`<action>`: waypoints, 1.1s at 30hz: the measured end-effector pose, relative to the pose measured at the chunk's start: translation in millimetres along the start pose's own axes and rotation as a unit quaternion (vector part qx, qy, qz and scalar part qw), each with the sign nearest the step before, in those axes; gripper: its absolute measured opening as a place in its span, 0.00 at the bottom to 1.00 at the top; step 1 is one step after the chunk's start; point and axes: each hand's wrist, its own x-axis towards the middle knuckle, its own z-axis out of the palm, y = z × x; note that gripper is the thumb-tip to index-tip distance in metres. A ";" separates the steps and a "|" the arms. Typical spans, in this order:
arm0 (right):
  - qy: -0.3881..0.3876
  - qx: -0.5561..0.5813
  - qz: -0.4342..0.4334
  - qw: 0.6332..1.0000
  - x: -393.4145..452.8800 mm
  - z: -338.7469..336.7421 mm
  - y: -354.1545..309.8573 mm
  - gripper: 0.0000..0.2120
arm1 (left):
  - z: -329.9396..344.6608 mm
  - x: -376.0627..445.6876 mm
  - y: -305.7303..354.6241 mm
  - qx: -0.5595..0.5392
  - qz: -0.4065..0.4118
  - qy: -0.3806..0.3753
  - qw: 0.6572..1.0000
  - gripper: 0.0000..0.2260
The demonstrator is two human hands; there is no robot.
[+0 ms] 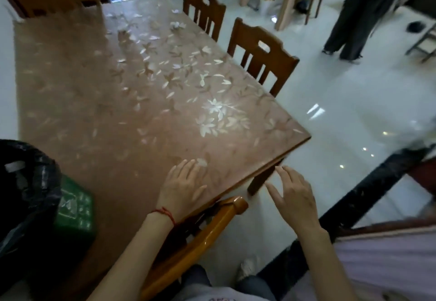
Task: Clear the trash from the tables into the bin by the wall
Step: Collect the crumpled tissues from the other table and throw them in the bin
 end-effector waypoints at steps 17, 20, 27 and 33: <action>0.080 -0.015 0.277 0.957 -68.4 -53.6 218.5 0.22 | 13.9 152.5 246.9 -0.011 0.266 0.016 0.964 0.26; 0.083 -0.007 0.303 0.949 -70.4 -59.4 245.5 0.23 | 20.7 171.4 285.5 -0.013 0.296 0.003 0.955 0.26; 0.074 -0.007 0.349 0.934 -54.7 -71.4 297.9 0.29 | 38.5 216.9 350.5 0.004 0.337 -0.030 0.941 0.28; 0.057 0.001 0.374 0.926 -4.3 -76.1 353.3 0.25 | 52.0 294.8 397.7 -0.015 0.360 -0.057 0.931 0.27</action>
